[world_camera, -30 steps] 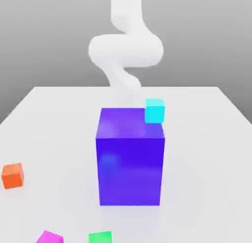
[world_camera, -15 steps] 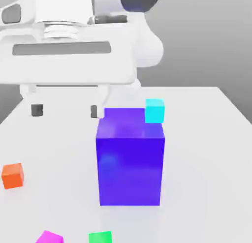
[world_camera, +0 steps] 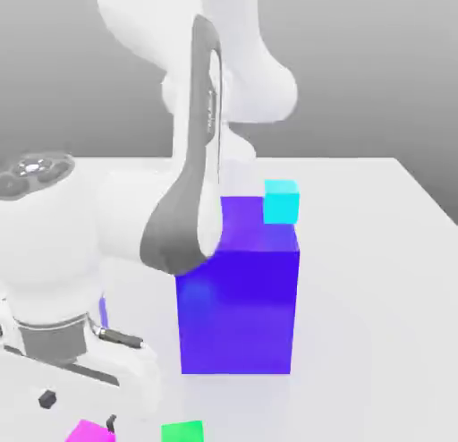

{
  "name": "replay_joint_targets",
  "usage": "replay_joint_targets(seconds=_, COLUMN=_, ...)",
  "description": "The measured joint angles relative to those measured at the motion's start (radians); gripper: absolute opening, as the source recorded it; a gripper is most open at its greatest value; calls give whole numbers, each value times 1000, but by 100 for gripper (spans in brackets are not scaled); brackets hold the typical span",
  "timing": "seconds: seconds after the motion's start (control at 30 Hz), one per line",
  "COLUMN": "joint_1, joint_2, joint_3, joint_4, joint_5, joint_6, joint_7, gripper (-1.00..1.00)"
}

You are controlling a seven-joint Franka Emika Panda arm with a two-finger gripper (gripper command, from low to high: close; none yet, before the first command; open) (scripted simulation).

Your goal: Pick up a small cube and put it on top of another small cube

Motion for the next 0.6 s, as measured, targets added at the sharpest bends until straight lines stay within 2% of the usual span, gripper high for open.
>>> replay_joint_targets(seconds=0.03, joint_1=-7, joint_2=36, joint_3=9, joint_4=8, joint_5=8, joint_6=27, joint_7=-6, gripper=0)
replay_joint_targets(seconds=0.07, joint_1=-12, joint_2=61, joint_3=15, joint_4=13, joint_5=13, joint_6=45, joint_7=-9, gripper=-100)
replay_joint_targets(seconds=0.3, joint_1=-12, joint_2=61, joint_3=15, joint_4=13, joint_5=13, joint_6=45, joint_7=-10, gripper=-100)
replay_joint_targets(seconds=0.43, joint_1=9, joint_2=-60, joint_3=-12, joint_4=-15, joint_5=-16, joint_6=-48, joint_7=13, gripper=-100)
replay_joint_targets(seconds=0.6, joint_1=111, joint_2=-176, joint_3=-1, joint_4=-66, joint_5=-44, joint_6=-113, joint_7=159, gripper=-100)
